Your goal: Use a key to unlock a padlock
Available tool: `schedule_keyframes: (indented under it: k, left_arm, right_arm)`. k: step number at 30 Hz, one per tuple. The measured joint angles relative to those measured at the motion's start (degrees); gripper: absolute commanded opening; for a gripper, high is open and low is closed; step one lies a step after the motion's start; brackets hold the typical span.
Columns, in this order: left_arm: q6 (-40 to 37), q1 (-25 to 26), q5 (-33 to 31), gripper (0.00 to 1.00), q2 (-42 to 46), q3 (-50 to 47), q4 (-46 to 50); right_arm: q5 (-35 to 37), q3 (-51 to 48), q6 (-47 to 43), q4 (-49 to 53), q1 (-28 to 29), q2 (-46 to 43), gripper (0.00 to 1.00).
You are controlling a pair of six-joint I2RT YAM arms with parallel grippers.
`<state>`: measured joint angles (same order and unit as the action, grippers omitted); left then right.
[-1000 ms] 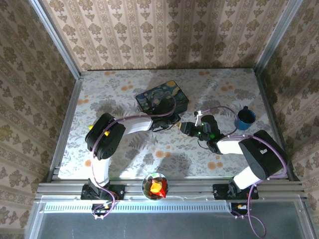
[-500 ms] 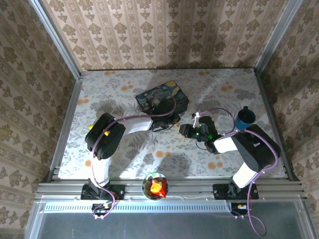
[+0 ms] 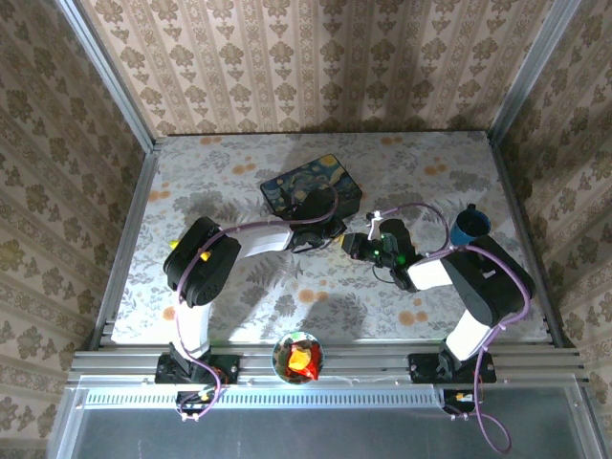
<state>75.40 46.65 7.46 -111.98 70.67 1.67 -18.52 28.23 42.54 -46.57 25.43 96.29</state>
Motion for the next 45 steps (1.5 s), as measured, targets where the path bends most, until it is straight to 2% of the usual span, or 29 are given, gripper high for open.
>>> schedule_keyframes:
  k: [2, 3, 4, 7, 9, 11, 16, 20, 22, 26, 32, 39, 45]
  left_arm:
    - [-0.09, -0.26, -0.11, 0.24, 0.0, 0.0, -0.07]
    - [-0.2, -0.33, -0.15, 0.42, 0.0, -0.02, -0.22]
    - [-0.5, -0.35, -0.15, 0.5, 0.0, -0.13, -0.42]
    - [-1.55, 0.13, 0.85, 0.52, 0.07, -0.83, -2.67]
    - [-2.71, 0.15, 0.46, 0.65, 0.72, -2.78, -5.66]
    - [-4.11, 0.2, 0.37, 0.66, 2.03, -5.66, -9.38]
    - [-6.71, 0.57, -0.9, 0.6, 3.72, -11.1, -18.97]
    - [-7.96, 0.55, -2.16, 0.49, 3.72, -13.31, -23.91]
    - [-8.72, 0.52, -2.73, 0.41, 3.69, -13.97, -25.24]
    - [-9.55, 0.5, -3.91, 0.31, 3.65, -14.45, -26.12]
    - [-11.08, 0.46, -4.96, 0.02, 3.61, -14.6, -26.84]
    - [-12.28, 0.46, -5.16, 0.0, 3.61, -14.67, -27.17]
    - [-12.41, 0.5, -5.38, 0.0, 3.61, -14.53, -26.64]
  right_arm:
    - [0.0, 0.0, 0.72, -1.2, -0.04, 0.61, 0.0]
    - [-0.04, -0.02, 1.16, -1.86, -0.04, 0.94, 0.0]
    - [0.0, -0.04, 1.55, -2.58, -0.04, 1.27, 0.0]
    - [0.02, -0.04, 3.15, -4.31, 0.0, 2.12, 0.0]
    - [-0.15, -0.04, 4.31, -4.74, 0.02, 2.45, 0.0]
    - [-0.35, -0.02, 5.33, -5.38, 0.13, 2.82, 0.0]
    - [-0.48, 0.02, 7.45, -6.21, 0.39, 3.1, 0.0]
    - [-0.31, 0.02, 8.7, -6.19, 0.37, 3.19, 0.0]
    - [-0.28, 0.07, 9.18, -6.64, 0.33, 3.19, 0.0]
    - [-0.11, 0.11, 10.12, -7.15, 0.26, 3.19, 0.0]
    - [1.07, 0.13, 10.43, -6.75, -0.17, 3.21, 0.01]
    - [2.1, 0.7, 9.38, -4.39, 0.15, 2.56, 0.24]
    - [10.47, 2.34, 0.7, 10.36, 4.35, -7.13, 0.24]
